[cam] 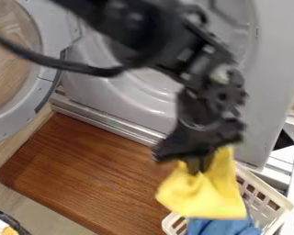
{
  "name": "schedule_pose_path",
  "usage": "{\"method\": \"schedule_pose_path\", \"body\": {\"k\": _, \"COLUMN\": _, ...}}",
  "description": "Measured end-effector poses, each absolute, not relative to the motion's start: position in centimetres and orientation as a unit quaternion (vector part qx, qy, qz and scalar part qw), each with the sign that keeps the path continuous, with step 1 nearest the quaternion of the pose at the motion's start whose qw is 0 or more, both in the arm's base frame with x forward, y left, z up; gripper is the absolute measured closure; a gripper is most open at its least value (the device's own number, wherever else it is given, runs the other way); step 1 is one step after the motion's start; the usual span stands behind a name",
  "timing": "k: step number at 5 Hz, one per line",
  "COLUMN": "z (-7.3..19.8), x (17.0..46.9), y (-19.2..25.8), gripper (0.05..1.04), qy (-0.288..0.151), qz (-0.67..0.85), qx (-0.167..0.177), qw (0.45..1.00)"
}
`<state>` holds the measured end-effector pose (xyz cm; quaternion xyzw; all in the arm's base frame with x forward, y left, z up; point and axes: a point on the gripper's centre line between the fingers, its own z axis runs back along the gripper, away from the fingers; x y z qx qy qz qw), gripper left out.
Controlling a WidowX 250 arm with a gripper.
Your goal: Put the yellow cloth into the washing machine
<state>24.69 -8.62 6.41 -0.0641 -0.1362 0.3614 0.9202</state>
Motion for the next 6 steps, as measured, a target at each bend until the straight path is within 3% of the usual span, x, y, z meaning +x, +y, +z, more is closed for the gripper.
{"method": "schedule_pose_path", "body": {"k": 3, "z": 10.1, "x": 27.2, "y": -3.9, "gripper": 1.027, "qy": -0.199, "qz": 0.421, "qx": -0.092, "qw": 0.880}}
{"method": "schedule_pose_path", "body": {"k": 6, "z": 9.8, "x": 34.2, "y": -2.4, "gripper": 1.027, "qy": -0.222, "qz": 0.446, "qx": -0.069, "qw": 0.864}}
